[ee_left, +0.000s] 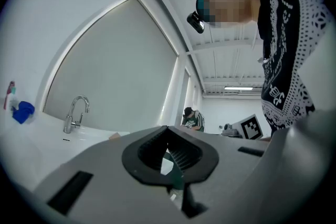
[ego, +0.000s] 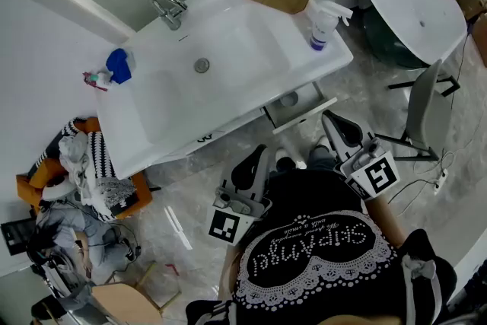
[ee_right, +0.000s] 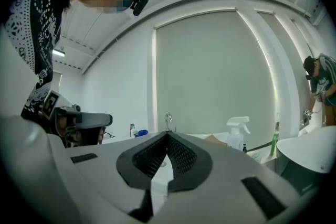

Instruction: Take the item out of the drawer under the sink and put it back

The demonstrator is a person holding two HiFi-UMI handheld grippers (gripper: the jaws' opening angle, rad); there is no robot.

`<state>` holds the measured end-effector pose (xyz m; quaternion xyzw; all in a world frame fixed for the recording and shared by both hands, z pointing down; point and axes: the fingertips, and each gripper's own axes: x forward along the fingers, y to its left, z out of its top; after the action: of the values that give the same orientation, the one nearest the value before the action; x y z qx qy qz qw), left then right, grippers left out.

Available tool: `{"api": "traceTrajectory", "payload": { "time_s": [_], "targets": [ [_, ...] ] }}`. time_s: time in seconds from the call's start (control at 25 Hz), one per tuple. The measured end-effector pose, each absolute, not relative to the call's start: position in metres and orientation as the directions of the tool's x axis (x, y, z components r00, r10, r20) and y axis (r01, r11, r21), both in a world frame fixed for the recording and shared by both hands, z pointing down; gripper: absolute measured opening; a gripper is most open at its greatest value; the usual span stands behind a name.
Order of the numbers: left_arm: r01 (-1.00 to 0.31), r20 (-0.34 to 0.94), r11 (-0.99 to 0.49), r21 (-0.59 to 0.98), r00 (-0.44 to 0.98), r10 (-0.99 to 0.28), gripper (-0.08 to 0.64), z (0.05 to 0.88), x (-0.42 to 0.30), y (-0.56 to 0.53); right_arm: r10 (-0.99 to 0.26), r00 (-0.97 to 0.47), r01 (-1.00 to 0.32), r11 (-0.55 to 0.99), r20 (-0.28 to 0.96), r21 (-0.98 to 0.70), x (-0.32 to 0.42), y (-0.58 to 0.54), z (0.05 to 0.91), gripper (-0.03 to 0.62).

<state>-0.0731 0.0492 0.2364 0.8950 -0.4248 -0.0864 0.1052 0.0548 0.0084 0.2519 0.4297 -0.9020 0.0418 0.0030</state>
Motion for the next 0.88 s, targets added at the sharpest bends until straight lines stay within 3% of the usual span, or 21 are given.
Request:
{"api": "traceTrajectory", "payload": {
  "time_s": [0.88],
  "targets": [
    [-0.788, -0.081, -0.578, 0.212, 0.575, -0.814, 0.003, 0.229, -0.102, 0.038, -0.751, -0.656, -0.751, 0.642, 0.069, -0.155, 0.049, 0.030, 0.254, 0.017]
  ]
}}
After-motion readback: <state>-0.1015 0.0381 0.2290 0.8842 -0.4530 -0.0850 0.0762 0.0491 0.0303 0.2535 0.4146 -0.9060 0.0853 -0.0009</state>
